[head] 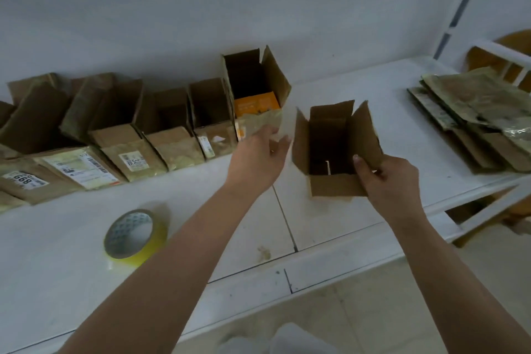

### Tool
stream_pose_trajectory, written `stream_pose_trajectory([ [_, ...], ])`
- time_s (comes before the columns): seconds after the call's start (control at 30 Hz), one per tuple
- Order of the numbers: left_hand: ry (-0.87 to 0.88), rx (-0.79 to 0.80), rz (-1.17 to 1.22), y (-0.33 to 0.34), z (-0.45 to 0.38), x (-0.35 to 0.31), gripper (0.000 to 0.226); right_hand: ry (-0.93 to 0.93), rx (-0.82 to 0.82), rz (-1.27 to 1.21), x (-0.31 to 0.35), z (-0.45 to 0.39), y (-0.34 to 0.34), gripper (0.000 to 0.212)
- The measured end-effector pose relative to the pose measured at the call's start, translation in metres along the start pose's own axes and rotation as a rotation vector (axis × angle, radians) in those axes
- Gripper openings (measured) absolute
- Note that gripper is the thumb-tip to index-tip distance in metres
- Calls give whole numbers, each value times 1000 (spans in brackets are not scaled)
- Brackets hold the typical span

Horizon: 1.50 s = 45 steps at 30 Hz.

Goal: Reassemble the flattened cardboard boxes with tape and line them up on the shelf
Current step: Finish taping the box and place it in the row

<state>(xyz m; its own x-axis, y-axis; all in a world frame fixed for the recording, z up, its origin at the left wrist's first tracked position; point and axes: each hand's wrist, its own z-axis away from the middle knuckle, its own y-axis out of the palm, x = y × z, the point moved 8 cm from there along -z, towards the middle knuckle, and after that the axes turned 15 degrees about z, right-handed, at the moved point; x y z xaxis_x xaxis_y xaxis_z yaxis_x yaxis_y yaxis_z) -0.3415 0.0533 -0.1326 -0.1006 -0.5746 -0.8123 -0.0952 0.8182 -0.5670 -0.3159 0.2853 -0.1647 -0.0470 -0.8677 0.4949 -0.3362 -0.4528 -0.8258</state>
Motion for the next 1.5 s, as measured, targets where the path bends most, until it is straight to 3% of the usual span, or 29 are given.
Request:
stream_pose_trajectory([
  [0.13,115,-43,-261,-15,-27,-5,32,89,36,-82,-22,-36,16,47],
  [0.3,205,-50,-623,-25,-64,0,36,132,152,-136,-23,-85,44,56],
  [0.47,171,5,-847,-35,-85,19,48,202,285,-291,-6,-129,71,29],
  [0.63,186,24,-807,-39,-92,24,53,191,359,-281,17,-158,93,18],
  [0.83,177,18,-731,-46,-97,24,43,175,410,-261,34,-169,109,10],
  [0.97,176,16,-708,-47,-97,25,41,138,446,-226,40,-171,113,25],
  [1.1,178,21,-689,-46,-97,26,37,99,460,-171,41,-171,111,27],
  [1.27,188,23,-721,-45,-91,26,32,98,435,-150,41,-167,104,49],
  [1.5,198,-35,-645,-42,-64,21,31,47,326,-39,39,-153,90,52],
])
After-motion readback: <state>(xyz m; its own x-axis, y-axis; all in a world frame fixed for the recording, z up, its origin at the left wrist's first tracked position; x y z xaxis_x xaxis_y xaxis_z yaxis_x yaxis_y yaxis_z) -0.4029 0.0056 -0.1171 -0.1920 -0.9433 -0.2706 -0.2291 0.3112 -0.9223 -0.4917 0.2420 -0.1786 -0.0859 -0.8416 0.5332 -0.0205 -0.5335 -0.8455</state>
